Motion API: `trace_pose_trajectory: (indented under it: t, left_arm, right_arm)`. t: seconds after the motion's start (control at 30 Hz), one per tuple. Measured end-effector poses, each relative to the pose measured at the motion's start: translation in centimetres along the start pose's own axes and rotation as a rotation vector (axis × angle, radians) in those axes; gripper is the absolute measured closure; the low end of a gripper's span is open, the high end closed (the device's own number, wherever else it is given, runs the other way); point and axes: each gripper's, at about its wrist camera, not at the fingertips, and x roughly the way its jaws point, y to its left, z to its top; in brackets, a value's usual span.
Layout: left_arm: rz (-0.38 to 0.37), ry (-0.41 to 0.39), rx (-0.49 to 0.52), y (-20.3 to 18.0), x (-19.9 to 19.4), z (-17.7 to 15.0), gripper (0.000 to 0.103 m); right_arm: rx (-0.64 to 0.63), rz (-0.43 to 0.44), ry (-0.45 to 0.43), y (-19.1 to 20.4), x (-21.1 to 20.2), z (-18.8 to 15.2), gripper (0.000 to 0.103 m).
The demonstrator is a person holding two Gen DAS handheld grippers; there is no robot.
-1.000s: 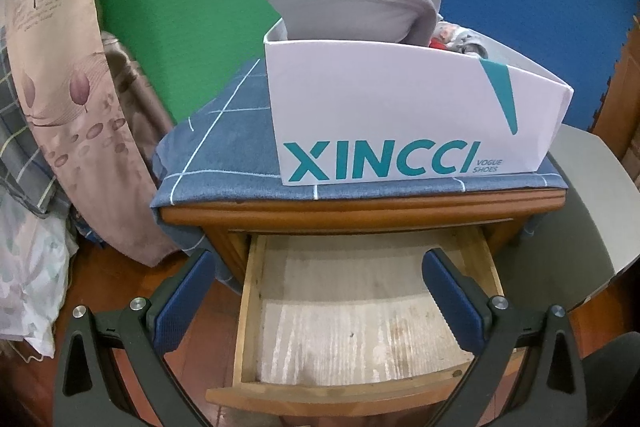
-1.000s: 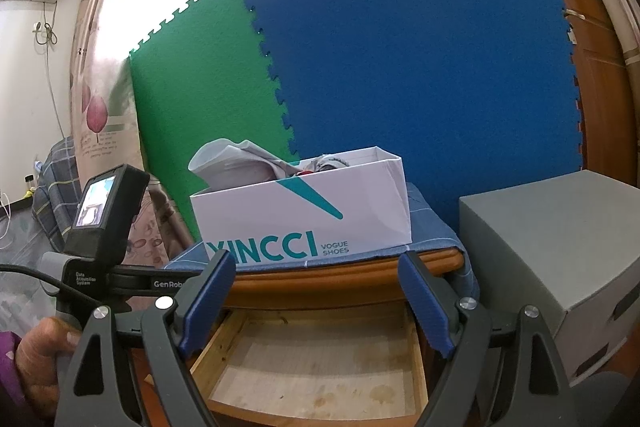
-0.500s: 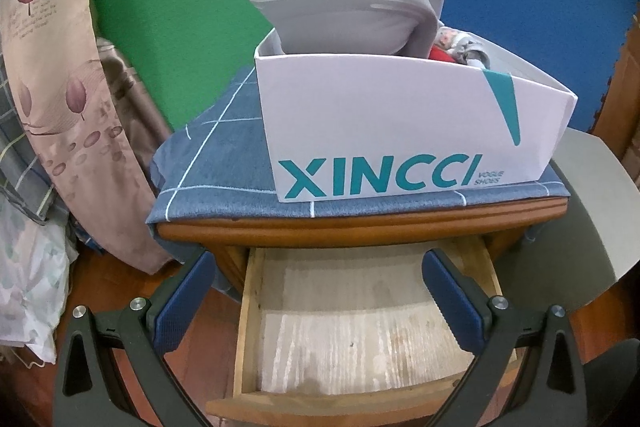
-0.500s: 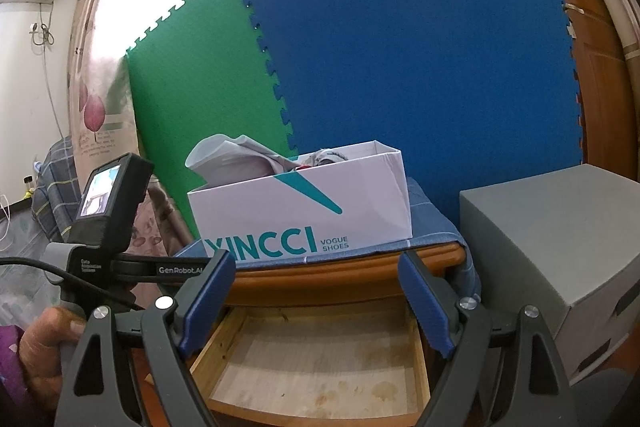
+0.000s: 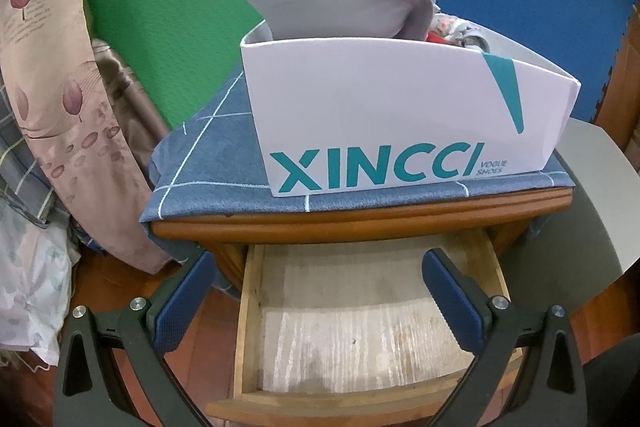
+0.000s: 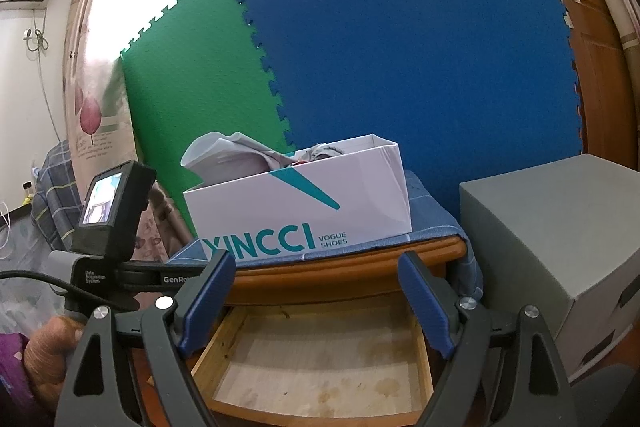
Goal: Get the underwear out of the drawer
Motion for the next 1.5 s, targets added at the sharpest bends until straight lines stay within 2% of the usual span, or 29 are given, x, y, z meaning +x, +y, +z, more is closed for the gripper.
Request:
trace_pose_trajectory:
  t: [0.6,0.8,1.07,1.33,1.5]
  left_arm:
    - [-0.061,0.057,-0.002,-0.1,1.1,-0.8,0.000]
    - [-0.045,0.091,0.039,-1.0,1.7,-1.4,0.000]
    - [-0.053,0.062,0.070,-1.3,1.5,-1.7,0.000]
    - [0.027,-0.081,0.055,-1.2,-0.7,-2.1,0.000]
    - [0.011,-0.079,0.032,-0.5,-1.4,-2.1,0.000]
  right_arm:
    - [0.003,0.010,0.007,0.0,0.2,-0.1,0.017]
    - [0.003,0.009,0.008,0.0,0.1,0.0,0.017]
    - [0.006,0.008,0.010,-0.1,0.1,-0.1,0.017]
    - [0.006,0.007,0.010,-0.3,0.1,-0.1,0.017]
    - [-0.004,0.005,0.004,-0.4,-0.1,-0.1,0.017]
